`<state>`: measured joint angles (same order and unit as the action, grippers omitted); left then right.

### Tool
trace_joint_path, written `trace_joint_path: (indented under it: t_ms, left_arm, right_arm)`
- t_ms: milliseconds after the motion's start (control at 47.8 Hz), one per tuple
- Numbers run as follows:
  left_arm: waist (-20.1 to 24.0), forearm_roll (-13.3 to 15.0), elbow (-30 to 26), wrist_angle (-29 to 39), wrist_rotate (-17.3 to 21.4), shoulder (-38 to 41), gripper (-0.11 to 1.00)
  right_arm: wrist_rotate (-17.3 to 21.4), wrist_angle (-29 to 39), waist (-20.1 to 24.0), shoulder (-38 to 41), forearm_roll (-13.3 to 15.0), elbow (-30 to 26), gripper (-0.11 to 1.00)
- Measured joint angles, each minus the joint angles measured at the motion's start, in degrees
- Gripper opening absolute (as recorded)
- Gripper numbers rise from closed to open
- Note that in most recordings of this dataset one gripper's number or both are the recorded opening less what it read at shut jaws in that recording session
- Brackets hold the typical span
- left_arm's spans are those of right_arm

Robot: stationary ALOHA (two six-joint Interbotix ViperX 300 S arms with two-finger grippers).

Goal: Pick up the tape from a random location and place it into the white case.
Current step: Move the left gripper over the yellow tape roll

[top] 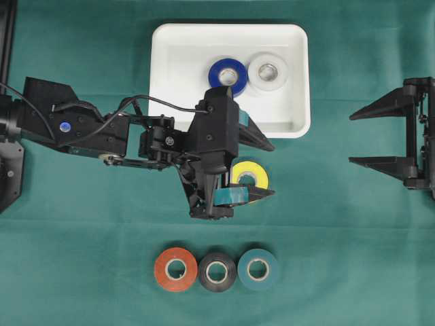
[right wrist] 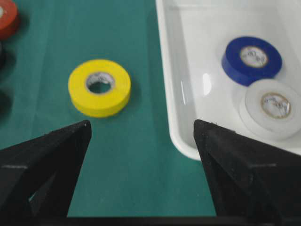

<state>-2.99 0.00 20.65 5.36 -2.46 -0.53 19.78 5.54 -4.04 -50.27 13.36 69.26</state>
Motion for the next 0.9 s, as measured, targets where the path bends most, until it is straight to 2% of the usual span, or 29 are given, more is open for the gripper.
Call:
trace_joint_path:
  t_ms: [126, 293, 586, 732, 900]
  left_arm:
    - [-0.09, 0.00, -2.02, 5.10, -0.35, 1.05, 0.90]
    - [0.00, 0.00, -7.03, 16.61, -2.02, 4.13, 0.90]
    - [0.00, 0.00, -16.26, 34.19, -2.02, 8.53, 0.90]
    - [0.00, -0.09, -19.25, 39.20, -2.11, 10.20, 0.93]
    - [0.00, -0.09, -21.18, 40.87, -2.11, 10.99, 0.95]
  right_arm:
    - [-0.18, 1.76, 0.00, 0.09, 0.26, -0.53, 0.87]
    - [-0.26, 2.37, 0.00, 0.00, 0.62, -0.62, 0.87]
    - [-0.53, 2.55, 0.00, 1.14, 0.88, -0.62, 0.87]
    - [-0.53, 2.55, 0.00, 1.85, 0.79, -0.62, 0.87]
    - [-0.44, 2.55, 0.00, 2.11, 0.88, -0.62, 0.87]
